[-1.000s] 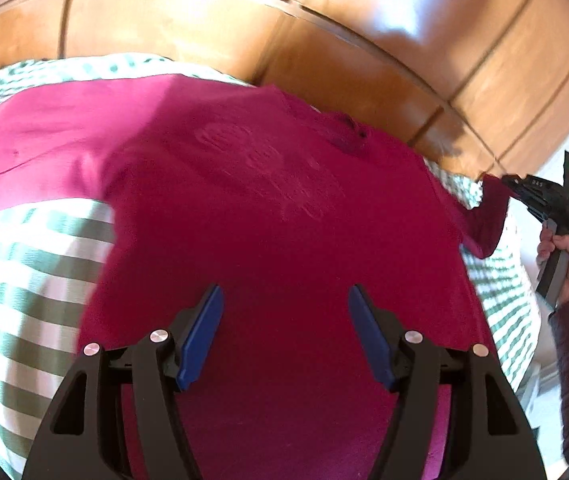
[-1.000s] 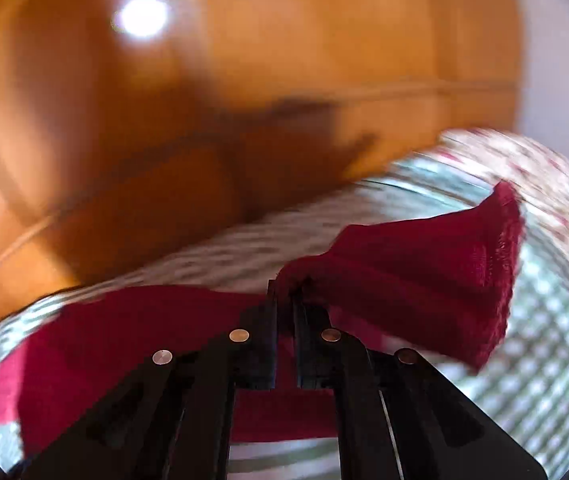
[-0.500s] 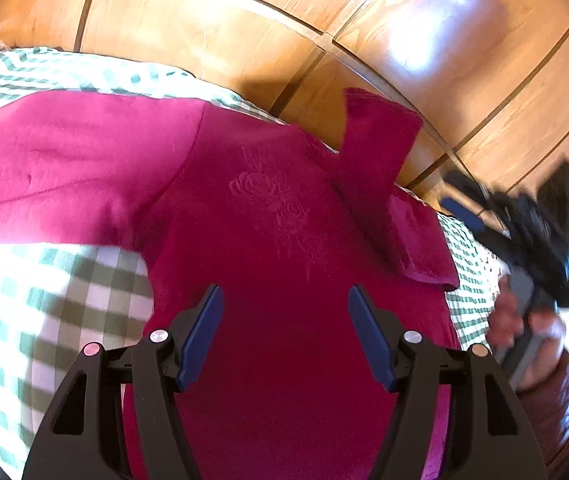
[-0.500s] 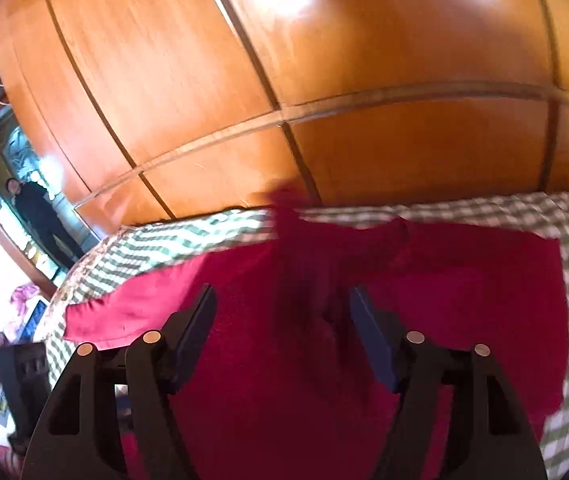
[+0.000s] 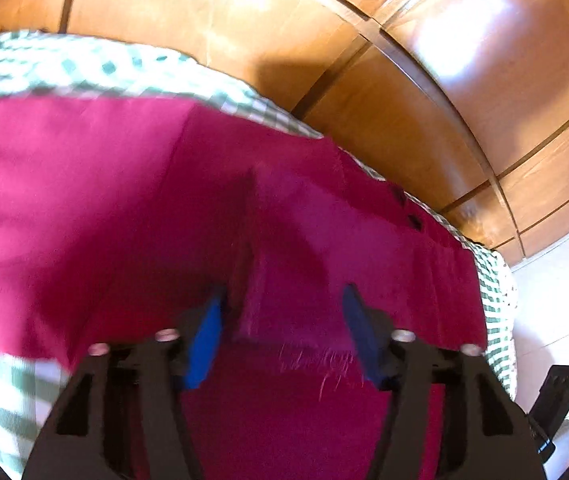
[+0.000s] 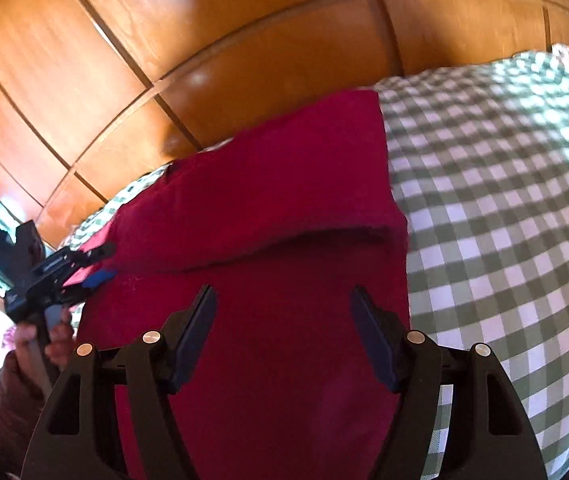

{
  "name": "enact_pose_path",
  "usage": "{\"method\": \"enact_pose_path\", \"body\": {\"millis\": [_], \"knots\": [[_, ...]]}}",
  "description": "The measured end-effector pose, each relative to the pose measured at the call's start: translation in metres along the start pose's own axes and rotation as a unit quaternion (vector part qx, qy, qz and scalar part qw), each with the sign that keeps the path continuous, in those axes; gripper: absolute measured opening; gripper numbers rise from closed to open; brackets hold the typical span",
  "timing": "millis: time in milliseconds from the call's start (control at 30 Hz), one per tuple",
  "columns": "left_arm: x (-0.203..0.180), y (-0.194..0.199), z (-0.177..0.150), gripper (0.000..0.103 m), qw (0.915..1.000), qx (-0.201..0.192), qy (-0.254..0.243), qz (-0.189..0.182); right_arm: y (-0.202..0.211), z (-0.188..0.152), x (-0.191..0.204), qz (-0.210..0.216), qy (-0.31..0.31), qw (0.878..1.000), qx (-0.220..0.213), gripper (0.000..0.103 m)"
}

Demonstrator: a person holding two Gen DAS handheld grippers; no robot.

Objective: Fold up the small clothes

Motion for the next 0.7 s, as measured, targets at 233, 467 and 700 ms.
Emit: {"method": "enact_pose_path", "body": {"millis": [233, 467, 700], "knots": [[-0.039, 0.029, 0.029, 0.013, 0.9975, -0.053, -0.034, -0.034, -0.035, 0.042, -0.008, -0.015, -0.013, 1.0, -0.02, 0.068], [0.005, -0.006, 0.007, 0.014, 0.9939, -0.027, -0.06, 0.089, -0.043, 0.02, -0.016, -0.052, 0.002, 0.999, 0.009, 0.077], [0.0, 0.001, 0.007, 0.019, 0.9913, -0.056, -0.078, 0.09, -0.013, 0.031, 0.031, -0.059, 0.105, 0.993, -0.001, 0.078]]}}
Point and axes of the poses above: each gripper's, at about its wrist camera, not at the fingertips, and y roughly against the way its jaws point, x to its left, z to its top, the point moved 7 cm from there along -y, roughly the way its jaws point, and after that the axes turned 10 degrees about y, right-handed, at the moved point
